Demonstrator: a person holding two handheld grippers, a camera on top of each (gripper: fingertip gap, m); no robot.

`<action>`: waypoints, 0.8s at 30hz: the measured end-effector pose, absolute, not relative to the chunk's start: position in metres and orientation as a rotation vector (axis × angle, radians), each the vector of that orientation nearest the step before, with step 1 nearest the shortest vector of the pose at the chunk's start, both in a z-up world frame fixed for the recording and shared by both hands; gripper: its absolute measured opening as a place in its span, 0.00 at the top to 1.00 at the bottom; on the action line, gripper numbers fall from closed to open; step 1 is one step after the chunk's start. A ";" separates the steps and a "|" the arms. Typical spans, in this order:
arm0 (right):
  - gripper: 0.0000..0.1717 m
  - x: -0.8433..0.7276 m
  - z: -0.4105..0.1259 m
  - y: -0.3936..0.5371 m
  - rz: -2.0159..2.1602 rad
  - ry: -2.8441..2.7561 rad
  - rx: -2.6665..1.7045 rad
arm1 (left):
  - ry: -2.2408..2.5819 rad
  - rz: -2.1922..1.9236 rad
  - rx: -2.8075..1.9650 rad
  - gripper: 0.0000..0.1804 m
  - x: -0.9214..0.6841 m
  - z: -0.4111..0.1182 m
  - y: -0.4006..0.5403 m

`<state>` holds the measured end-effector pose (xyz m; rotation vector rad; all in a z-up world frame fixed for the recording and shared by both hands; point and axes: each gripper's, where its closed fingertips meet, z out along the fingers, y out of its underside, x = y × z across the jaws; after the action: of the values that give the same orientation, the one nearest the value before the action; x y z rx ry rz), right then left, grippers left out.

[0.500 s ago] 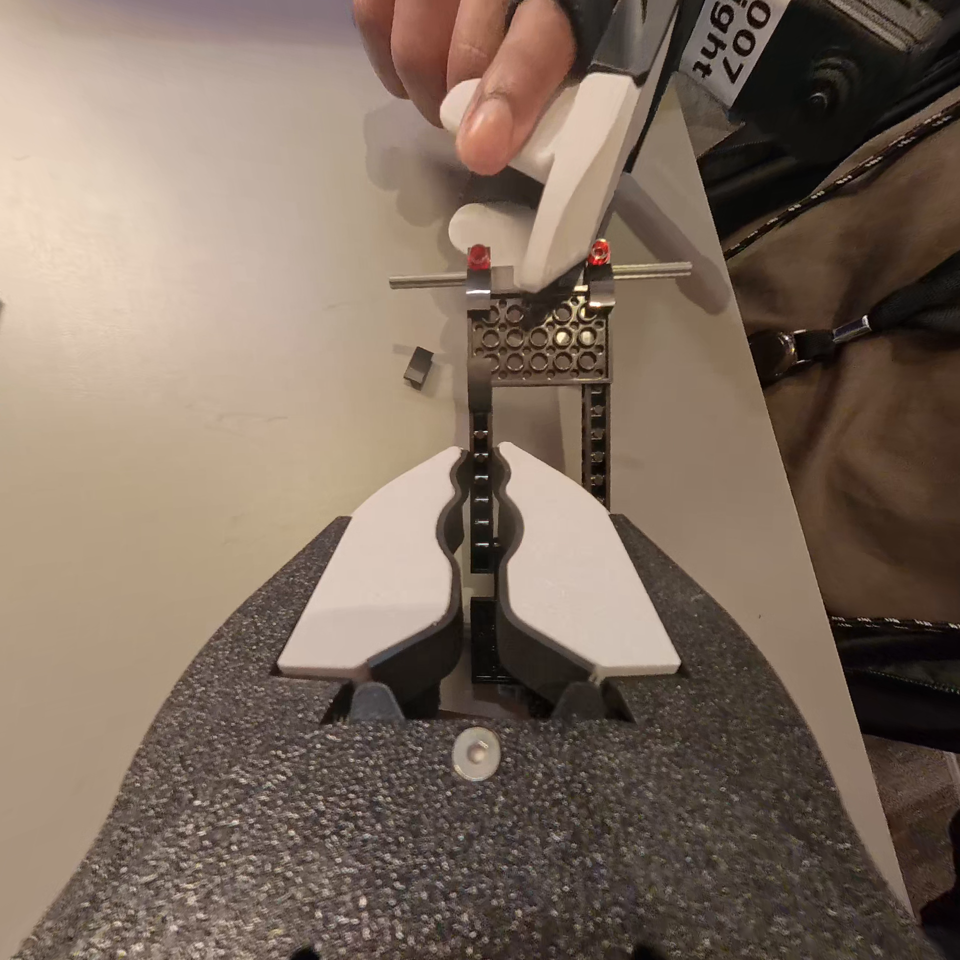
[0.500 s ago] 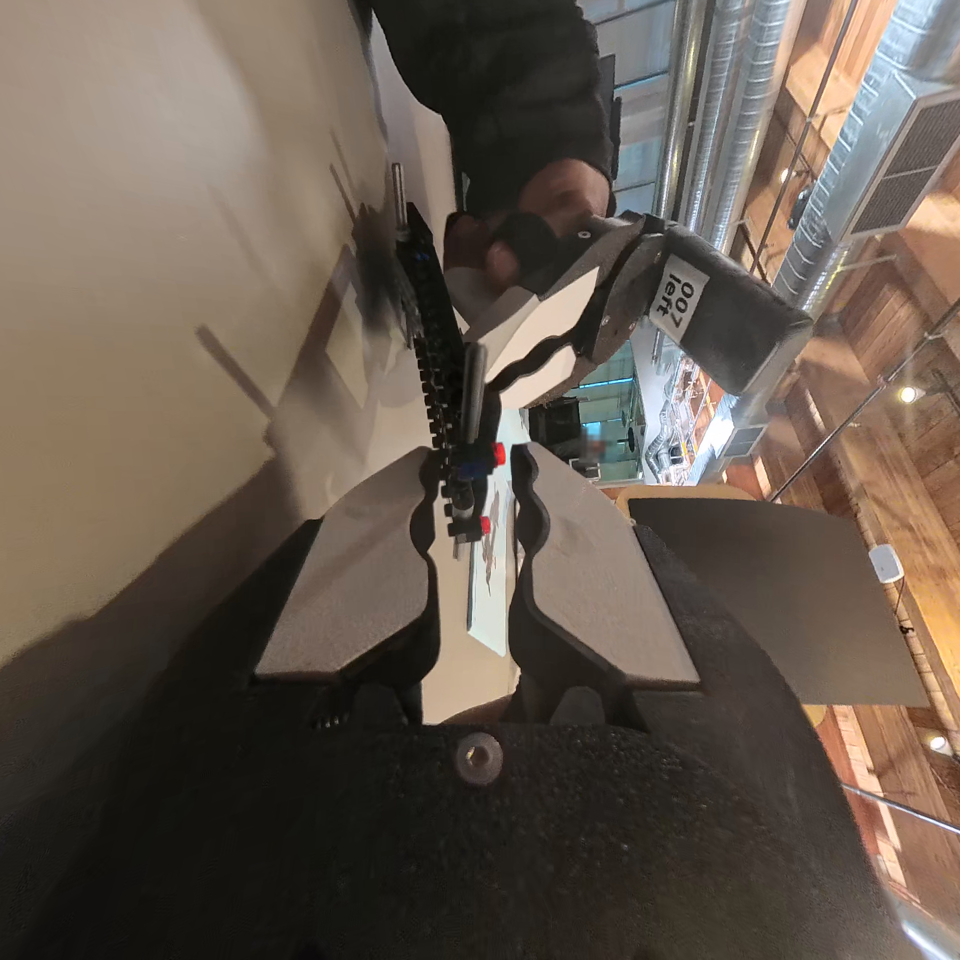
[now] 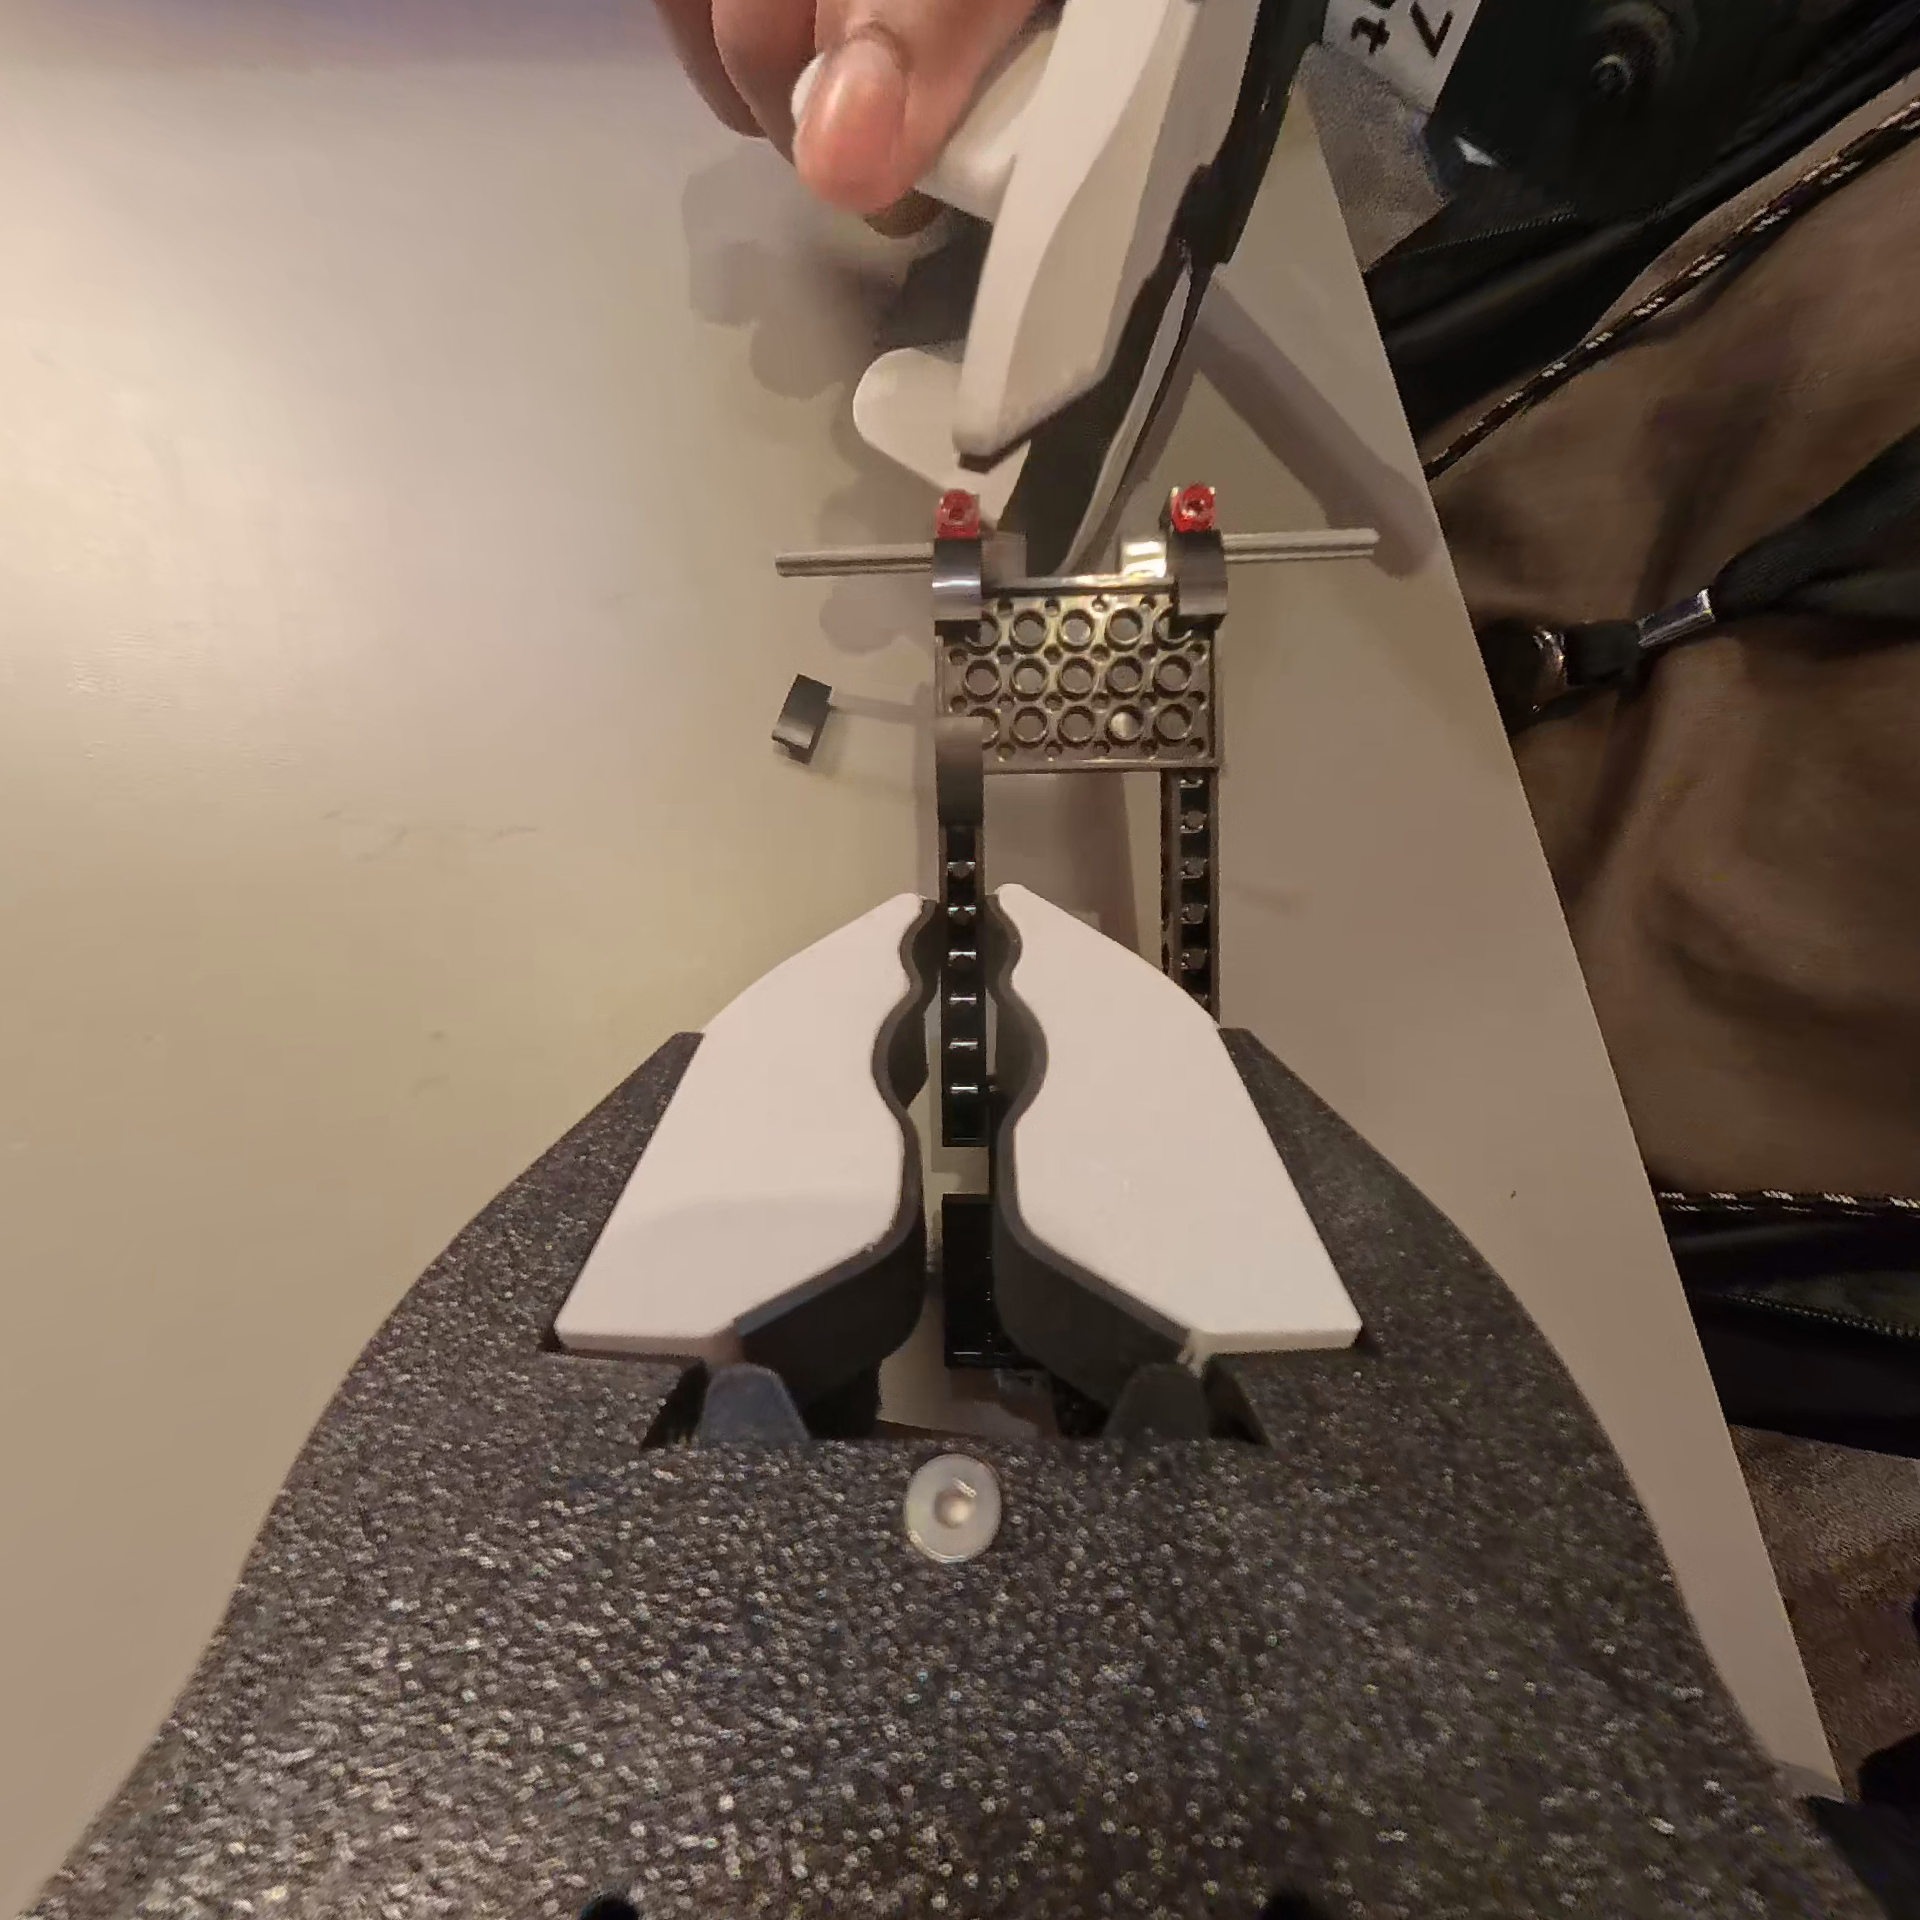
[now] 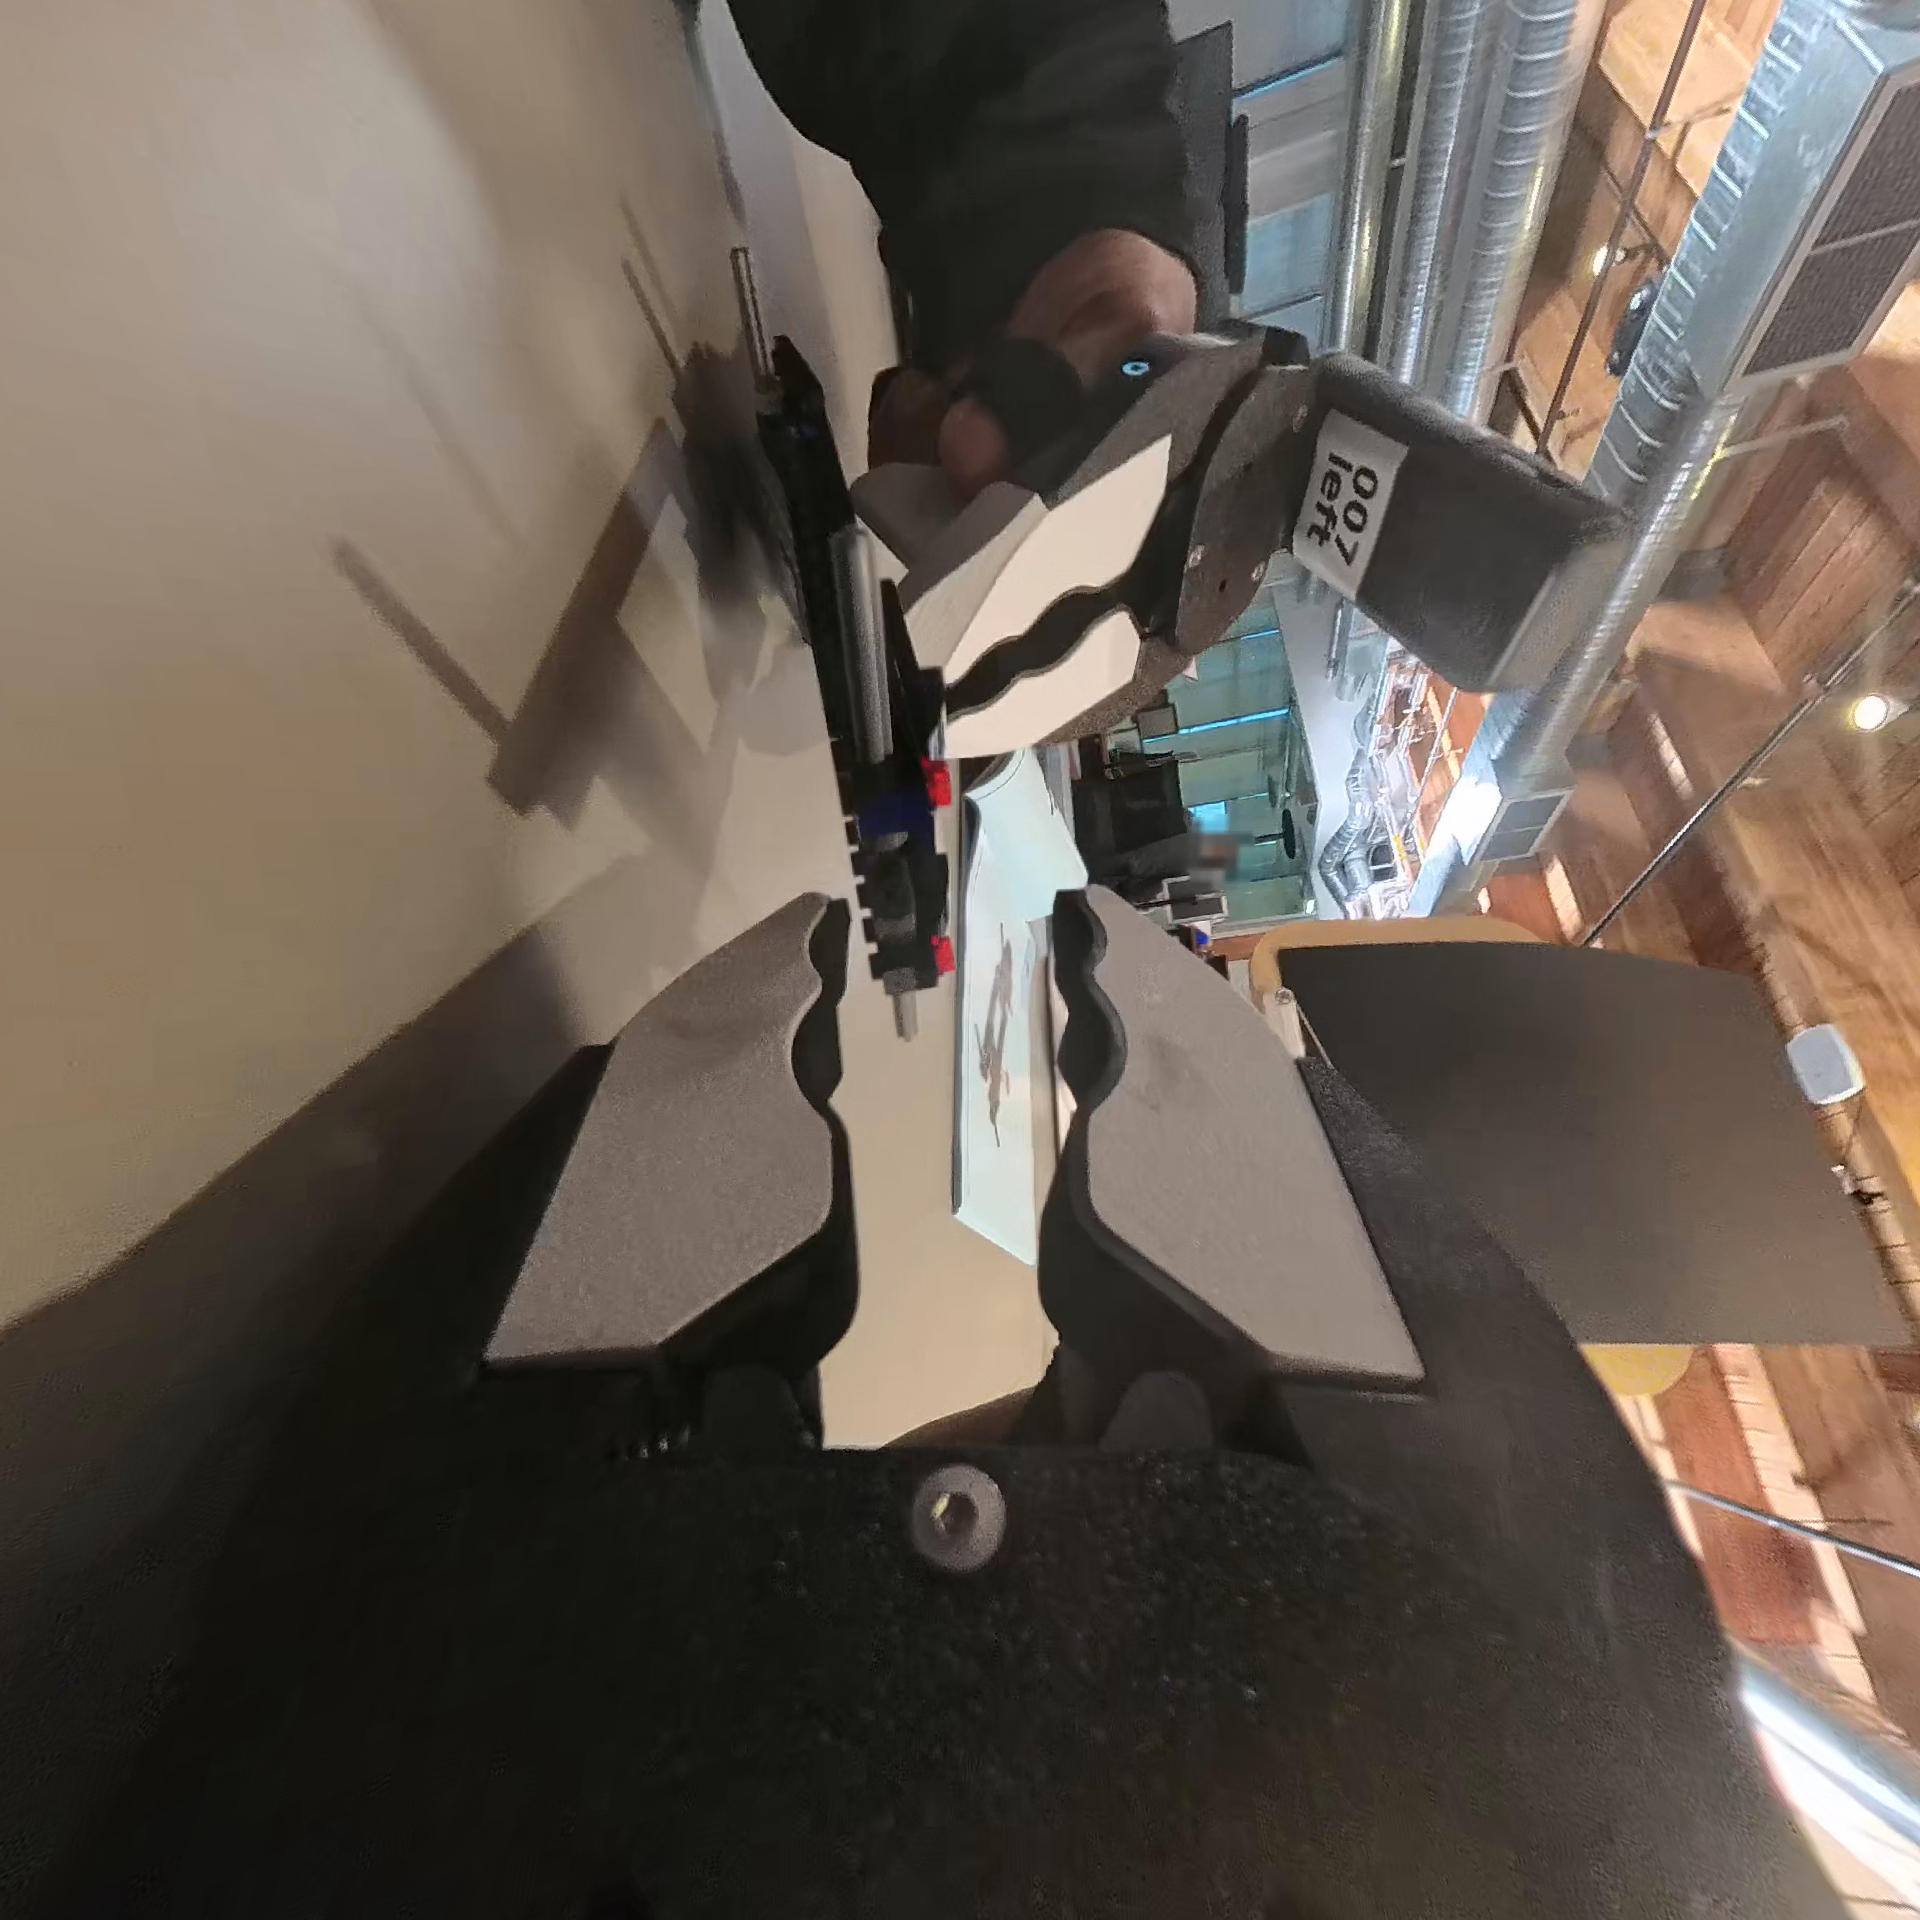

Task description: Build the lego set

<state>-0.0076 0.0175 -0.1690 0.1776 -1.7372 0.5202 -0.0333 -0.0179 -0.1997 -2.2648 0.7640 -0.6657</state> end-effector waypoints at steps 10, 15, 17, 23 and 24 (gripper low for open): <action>0.88 -0.010 -0.170 0.009 0.526 -1.706 0.224 | 0.798 -0.718 -2.206 0.96 -0.022 -0.192 -0.018; 0.88 -0.010 -0.172 0.010 0.549 -1.715 0.205 | 0.813 -0.684 -2.181 0.96 -0.022 -0.191 -0.018; 0.88 -0.011 -0.172 0.011 0.558 -1.718 0.191 | 0.828 -0.605 -2.179 0.94 -0.025 -0.191 -0.016; 0.89 -0.017 -0.167 0.022 0.587 -1.697 0.113 | 0.800 -0.073 -2.036 0.79 -0.053 -0.152 -0.009; 0.89 -0.018 -0.166 0.023 0.591 -1.697 0.100 | 0.796 0.000 -1.987 0.78 -0.054 -0.141 -0.012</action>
<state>-0.0179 0.0234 -0.1664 0.0999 -1.6968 0.5914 -0.0539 -0.0122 -0.1414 -1.9869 0.7963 -0.0005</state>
